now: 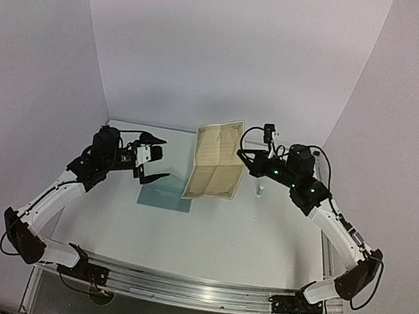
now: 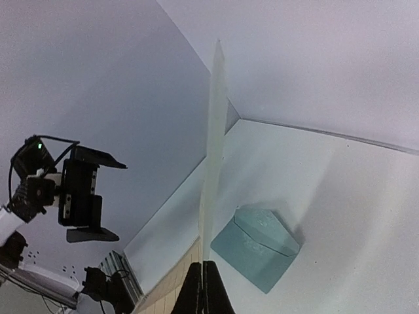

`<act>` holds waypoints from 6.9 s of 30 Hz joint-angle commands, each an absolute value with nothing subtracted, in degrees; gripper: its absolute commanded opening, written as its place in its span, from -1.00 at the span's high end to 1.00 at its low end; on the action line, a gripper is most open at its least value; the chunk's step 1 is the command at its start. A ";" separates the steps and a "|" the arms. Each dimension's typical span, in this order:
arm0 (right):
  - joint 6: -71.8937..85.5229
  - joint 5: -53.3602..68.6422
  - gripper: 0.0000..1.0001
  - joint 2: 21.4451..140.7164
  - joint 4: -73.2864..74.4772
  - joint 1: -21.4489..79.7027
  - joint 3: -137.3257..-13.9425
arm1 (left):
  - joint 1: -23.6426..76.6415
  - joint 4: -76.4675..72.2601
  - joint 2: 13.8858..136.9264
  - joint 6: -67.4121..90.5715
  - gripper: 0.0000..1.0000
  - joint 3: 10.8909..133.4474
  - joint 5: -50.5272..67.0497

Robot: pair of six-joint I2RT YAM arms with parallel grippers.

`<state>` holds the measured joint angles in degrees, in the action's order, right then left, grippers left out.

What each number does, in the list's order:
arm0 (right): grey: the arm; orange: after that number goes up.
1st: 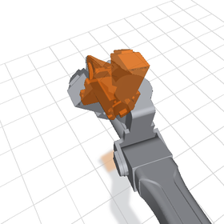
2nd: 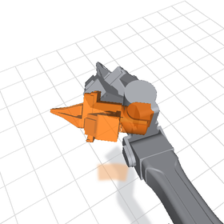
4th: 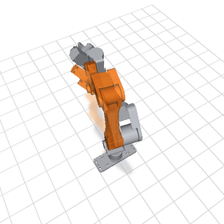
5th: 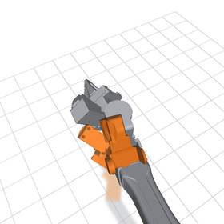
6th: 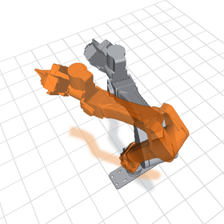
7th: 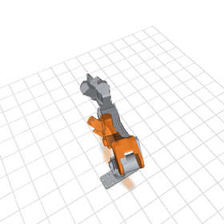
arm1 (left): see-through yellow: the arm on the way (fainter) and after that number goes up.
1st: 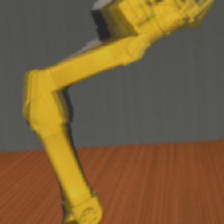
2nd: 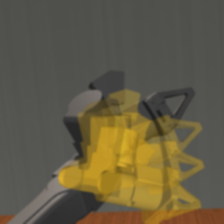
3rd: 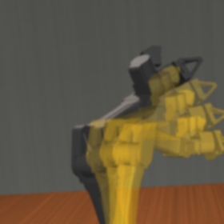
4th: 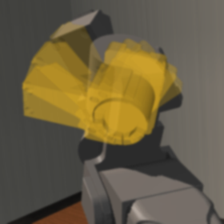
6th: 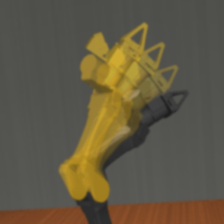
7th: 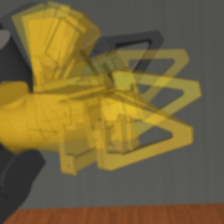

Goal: Place the letter into the envelope and seal it

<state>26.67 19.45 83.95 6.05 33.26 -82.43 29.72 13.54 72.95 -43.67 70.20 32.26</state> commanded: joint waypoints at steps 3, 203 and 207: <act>10.65 26.79 1.00 81.88 13.31 33.23 -87.06 | 24.20 28.00 78.32 -20.43 -0.99 81.58 45.59; 11.11 43.59 1.00 81.18 -3.32 32.96 -83.82 | 23.21 27.73 82.82 -21.87 -0.65 91.79 53.44; 10.65 41.39 1.00 83.27 2.94 33.05 -85.50 | 23.34 32.46 82.32 -30.42 -0.68 93.26 49.67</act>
